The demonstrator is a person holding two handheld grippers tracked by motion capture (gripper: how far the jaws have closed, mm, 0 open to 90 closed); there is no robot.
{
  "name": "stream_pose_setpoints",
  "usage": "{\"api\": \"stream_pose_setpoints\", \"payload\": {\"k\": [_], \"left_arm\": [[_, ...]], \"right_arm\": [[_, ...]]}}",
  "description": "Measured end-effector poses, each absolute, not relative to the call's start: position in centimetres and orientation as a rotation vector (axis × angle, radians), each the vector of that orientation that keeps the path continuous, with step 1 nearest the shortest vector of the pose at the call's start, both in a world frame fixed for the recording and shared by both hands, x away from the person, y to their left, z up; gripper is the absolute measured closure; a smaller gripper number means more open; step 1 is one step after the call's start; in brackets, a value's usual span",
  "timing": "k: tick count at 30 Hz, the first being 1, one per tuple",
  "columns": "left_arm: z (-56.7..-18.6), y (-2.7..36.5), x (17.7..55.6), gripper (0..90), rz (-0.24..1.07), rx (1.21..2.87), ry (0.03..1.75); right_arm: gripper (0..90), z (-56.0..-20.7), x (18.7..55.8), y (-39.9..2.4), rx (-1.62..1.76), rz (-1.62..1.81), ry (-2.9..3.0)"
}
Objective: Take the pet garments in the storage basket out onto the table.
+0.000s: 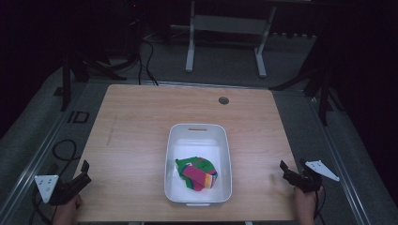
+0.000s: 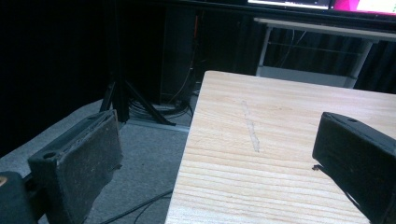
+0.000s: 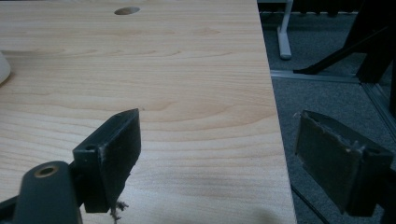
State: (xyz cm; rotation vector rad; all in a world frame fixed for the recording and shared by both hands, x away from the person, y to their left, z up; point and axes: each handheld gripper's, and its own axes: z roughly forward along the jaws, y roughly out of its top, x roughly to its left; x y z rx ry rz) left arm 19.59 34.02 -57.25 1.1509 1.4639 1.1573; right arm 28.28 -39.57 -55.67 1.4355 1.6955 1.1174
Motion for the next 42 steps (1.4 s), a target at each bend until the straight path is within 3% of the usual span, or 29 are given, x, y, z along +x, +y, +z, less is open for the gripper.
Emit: {"api": "stream_pose_setpoints", "payload": {"k": [21, 42], "left_arm": [[-57.2, 34.1, 19.6, 1.8, 1.146, 1.149, 1.467], [-57.2, 34.3, 19.5, 1.8, 1.143, 1.135, 1.475]], "right_arm": [[13.3, -55.8, 28.8, -40.6, 1.465, 1.029, 1.897], [13.3, -54.9, 29.5, -37.2, 1.207, 1.155, 2.344]]}}
